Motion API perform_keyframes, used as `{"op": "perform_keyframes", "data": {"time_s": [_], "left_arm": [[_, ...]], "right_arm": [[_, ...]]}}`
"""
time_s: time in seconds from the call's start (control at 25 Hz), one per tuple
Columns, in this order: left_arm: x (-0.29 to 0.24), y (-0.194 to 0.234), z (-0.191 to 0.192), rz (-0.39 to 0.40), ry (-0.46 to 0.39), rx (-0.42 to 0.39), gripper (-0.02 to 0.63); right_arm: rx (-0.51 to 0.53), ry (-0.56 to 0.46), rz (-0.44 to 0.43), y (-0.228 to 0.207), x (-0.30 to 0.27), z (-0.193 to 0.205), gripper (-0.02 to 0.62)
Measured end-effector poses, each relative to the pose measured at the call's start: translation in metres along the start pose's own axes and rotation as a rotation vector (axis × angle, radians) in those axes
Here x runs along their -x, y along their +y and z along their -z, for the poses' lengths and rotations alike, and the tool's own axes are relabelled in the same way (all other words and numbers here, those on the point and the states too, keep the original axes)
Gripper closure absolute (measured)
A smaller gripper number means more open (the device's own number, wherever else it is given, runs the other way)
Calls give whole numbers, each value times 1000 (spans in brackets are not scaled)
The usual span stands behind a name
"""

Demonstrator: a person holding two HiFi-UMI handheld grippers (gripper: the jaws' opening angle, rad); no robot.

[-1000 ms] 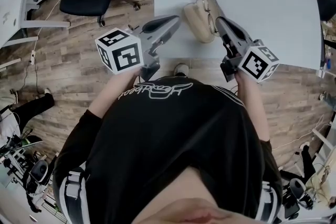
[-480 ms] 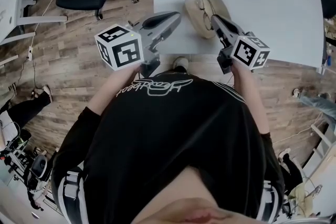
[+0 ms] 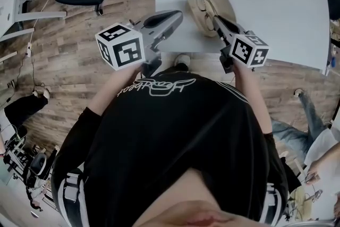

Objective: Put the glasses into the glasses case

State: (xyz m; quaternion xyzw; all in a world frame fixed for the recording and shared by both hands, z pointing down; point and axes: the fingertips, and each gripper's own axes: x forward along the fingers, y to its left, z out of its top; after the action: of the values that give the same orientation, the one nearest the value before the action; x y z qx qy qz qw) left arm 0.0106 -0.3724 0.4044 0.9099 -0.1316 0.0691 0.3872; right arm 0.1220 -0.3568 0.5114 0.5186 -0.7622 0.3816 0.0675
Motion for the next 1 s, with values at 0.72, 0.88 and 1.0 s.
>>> {"op": "perform_keyframes", "data": {"time_s": [0.72, 0.88, 1.0], "left_arm": [[-7, 5, 7, -9, 28, 20, 600], [-7, 3, 7, -3, 28, 23, 600], [-11, 2, 7, -2, 25, 22, 600]], "right_arm": [[100, 130, 87, -9, -8, 15, 566], [158, 190, 140, -12, -8, 22, 566], [189, 207, 166, -17, -8, 22, 566]]}}
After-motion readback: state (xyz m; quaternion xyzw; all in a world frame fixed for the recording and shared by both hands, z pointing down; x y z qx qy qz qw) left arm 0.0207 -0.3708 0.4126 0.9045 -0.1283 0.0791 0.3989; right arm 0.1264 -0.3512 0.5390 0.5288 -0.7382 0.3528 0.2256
